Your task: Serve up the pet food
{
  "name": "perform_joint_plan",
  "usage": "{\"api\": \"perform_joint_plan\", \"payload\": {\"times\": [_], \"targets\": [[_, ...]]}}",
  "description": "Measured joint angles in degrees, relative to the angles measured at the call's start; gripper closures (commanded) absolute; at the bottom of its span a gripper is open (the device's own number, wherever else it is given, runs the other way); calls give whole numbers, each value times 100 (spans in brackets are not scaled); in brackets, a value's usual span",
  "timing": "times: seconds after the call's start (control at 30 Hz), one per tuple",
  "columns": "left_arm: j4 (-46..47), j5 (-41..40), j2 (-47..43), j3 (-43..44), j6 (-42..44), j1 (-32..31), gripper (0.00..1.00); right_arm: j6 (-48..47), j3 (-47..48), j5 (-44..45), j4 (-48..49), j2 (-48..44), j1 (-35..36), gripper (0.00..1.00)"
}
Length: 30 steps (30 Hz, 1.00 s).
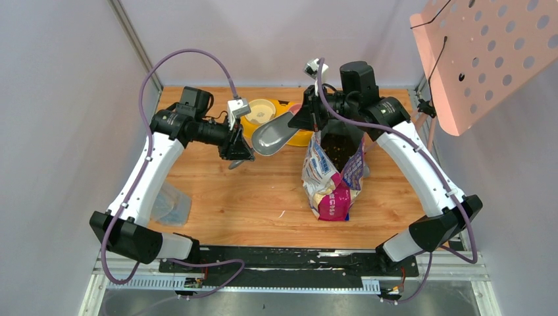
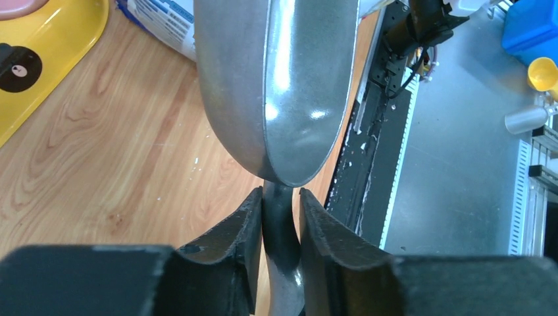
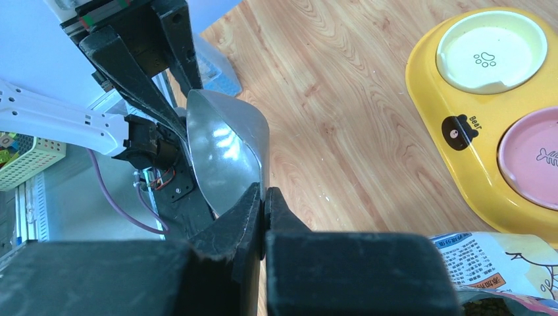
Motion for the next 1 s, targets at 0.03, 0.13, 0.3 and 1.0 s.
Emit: {"api": "perform_joint_plan", "payload": {"times": [0.03,0.13,0.3,1.0], "targets": [[-20,4,0,0,0,0,87,0,0,-4,-2,-4,0,99],[-44,-22,13,0,-92,17,100,-46,-24,-4,7,-24,22,72],[-146,-50,22,13,92,11,100,-487,-20,-188,-90,-46,42,48],[-1543,-2,691,918,916,-354,100,-5486,-522,723,-323,-769,1346,60]]}}
